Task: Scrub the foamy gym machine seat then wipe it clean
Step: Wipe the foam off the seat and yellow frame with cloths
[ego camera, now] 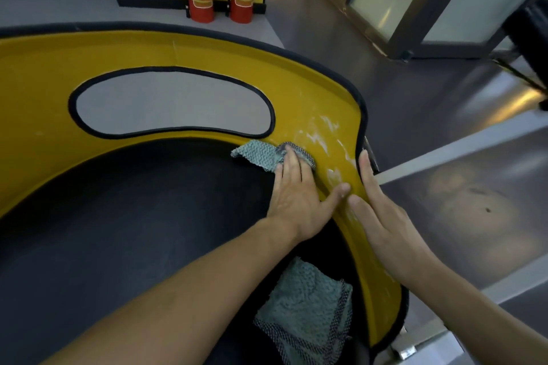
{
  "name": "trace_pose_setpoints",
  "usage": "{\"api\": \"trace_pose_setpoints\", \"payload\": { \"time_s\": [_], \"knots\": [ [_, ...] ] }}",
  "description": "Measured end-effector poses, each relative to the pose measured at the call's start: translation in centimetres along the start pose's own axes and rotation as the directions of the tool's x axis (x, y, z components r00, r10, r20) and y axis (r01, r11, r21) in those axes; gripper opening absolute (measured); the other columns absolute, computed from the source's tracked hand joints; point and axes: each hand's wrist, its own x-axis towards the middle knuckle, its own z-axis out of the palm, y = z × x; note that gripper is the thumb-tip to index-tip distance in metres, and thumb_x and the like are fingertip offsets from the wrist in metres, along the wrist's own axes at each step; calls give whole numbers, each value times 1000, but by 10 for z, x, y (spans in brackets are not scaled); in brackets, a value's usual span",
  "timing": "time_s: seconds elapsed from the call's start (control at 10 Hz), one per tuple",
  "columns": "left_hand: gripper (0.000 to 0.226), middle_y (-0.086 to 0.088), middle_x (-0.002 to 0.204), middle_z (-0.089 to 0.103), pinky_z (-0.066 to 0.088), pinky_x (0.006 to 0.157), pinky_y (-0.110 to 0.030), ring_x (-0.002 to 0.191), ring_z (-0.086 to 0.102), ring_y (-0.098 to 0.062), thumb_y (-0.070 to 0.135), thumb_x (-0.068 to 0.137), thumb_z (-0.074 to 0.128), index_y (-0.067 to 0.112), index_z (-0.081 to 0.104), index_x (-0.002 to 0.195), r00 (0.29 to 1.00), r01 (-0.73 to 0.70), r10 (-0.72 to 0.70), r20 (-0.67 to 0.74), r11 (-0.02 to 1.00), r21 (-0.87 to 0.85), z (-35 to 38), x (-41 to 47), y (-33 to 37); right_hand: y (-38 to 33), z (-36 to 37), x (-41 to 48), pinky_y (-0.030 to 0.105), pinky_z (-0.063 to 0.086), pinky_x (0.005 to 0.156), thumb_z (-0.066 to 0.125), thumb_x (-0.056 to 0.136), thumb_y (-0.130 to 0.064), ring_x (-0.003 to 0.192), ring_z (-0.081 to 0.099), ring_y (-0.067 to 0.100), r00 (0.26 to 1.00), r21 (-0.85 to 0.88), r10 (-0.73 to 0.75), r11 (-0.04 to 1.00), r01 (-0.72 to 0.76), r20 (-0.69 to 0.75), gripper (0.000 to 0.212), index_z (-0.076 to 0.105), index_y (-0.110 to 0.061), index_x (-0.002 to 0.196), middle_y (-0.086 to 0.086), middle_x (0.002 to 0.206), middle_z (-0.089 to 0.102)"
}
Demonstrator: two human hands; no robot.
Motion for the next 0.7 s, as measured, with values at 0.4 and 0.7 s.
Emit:
{"api": "trace_pose_setpoints", "payload": {
  "time_s": [0.4, 0.7],
  "knots": [
    [109, -20, 164, -25, -5, 126, -44, 152, -24, -25, 83, 90, 24, 5, -7, 159, 988, -145, 154, -19, 959, 245, -23, 5, -28, 2, 0, -1, -11, 14, 90, 26, 92, -65, 124, 19, -30, 1000, 14, -16, 1000, 16, 3, 70, -5, -57, 154, -53, 133, 10],
    [108, -17, 164, -26, -3, 127, -47, 153, -21, -24, 77, 92, 35, 4, -8, 160, 989, -75, 74, -124, 997, 0, -30, 7, -2, 0, -1, -2, 1, 15, 102, 24, 90, -65, 126, 13, -25, 1000, -2, -6, 1000, 6, 2, 72, -6, -56, 154, -52, 133, 8]
  ]
}}
